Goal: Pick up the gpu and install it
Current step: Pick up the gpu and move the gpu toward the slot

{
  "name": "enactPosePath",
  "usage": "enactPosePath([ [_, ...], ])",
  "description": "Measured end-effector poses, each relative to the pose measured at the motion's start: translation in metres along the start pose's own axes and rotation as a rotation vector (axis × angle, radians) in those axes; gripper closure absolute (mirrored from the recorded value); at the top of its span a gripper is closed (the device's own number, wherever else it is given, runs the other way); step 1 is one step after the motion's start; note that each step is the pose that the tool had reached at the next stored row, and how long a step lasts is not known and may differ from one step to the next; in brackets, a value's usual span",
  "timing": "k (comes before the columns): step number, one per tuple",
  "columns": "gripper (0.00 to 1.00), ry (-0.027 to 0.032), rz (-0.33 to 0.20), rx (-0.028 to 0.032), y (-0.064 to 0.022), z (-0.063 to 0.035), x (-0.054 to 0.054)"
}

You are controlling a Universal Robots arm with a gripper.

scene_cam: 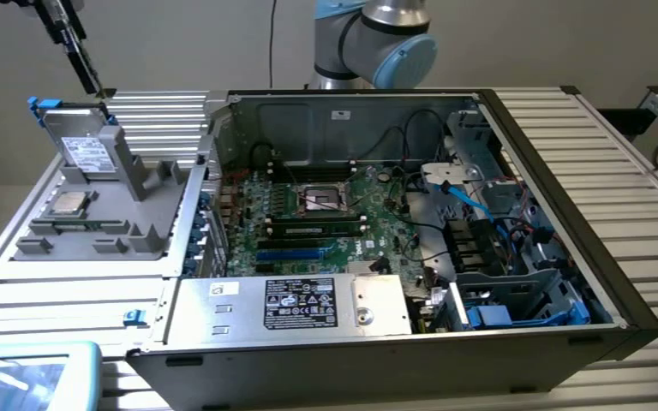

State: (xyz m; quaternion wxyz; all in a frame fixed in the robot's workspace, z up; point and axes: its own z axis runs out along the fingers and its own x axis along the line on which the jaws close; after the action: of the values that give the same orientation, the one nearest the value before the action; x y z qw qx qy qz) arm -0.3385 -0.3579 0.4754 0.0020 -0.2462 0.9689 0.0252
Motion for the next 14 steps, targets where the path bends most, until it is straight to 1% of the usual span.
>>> enactPosePath([
  [7, 0.72, 0.0059, -0.125, -0.002, 0.0001, -0.0014, 0.0],
  [11, 0.72, 0.0084, -0.177, -0.0029, -0.0001, -0.0015, -0.0003],
  [14, 0.72, 0.0107, -0.229, -0.004, -0.0002, -0.0013, -0.0005],
])
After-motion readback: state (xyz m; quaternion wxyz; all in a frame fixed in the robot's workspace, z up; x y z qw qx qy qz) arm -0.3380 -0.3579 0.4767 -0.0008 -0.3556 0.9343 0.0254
